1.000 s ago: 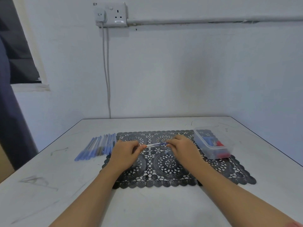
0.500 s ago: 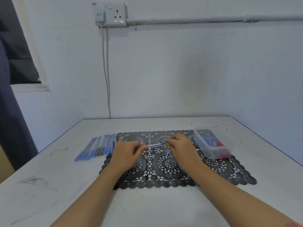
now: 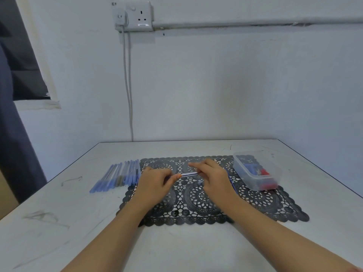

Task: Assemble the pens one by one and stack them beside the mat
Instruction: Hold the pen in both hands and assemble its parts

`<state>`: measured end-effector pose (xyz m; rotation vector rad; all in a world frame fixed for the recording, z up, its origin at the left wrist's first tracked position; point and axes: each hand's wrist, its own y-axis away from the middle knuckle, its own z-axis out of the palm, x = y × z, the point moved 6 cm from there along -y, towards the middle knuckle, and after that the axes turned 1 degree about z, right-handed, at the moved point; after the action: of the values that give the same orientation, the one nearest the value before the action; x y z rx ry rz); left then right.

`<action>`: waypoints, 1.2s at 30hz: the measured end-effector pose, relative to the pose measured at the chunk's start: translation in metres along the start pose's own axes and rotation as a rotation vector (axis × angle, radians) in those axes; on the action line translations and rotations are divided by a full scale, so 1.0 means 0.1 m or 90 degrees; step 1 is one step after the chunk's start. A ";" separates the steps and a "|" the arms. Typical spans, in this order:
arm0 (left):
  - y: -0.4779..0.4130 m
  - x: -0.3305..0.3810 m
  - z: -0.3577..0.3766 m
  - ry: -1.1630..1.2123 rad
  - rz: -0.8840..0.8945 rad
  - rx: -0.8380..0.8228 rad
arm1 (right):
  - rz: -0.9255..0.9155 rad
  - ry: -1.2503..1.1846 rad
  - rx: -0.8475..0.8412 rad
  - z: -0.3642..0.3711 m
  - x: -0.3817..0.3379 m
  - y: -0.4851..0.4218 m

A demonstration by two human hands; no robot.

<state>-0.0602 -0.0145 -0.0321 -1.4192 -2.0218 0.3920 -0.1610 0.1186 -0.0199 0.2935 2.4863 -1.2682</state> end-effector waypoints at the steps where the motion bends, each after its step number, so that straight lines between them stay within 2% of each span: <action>1: 0.00 0.00 0.00 0.001 0.001 -0.001 | 0.003 -0.021 0.009 -0.02 -0.02 -0.01; 11: -0.01 -0.03 -0.01 0.022 0.010 0.008 | 0.186 -0.177 -0.023 -0.08 0.13 -0.01; 14: -0.01 -0.07 -0.02 0.025 -0.004 0.015 | 0.221 -0.138 -0.033 -0.09 0.23 -0.03; 17: -0.01 -0.11 -0.03 0.030 -0.005 0.027 | 0.267 -0.039 -0.132 -0.05 0.37 -0.03; 20: -0.01 -0.13 -0.02 0.026 -0.004 0.029 | 0.201 0.098 -0.257 0.04 0.40 0.00; 26: 0.00 -0.13 -0.02 0.025 -0.009 0.030 | 0.105 0.176 -0.400 0.25 0.38 0.07; 31: -0.01 -0.12 -0.02 0.025 -0.011 0.021 | 0.112 0.183 -0.388 0.25 0.39 0.03; 36: -0.01 -0.14 -0.01 0.024 -0.013 0.018 | 0.144 0.131 -0.257 0.15 0.37 -0.01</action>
<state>-0.0575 -0.0274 -0.0355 -1.3774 -1.9917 0.3821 -0.1928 0.1068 -0.0416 0.6045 2.7114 -0.6569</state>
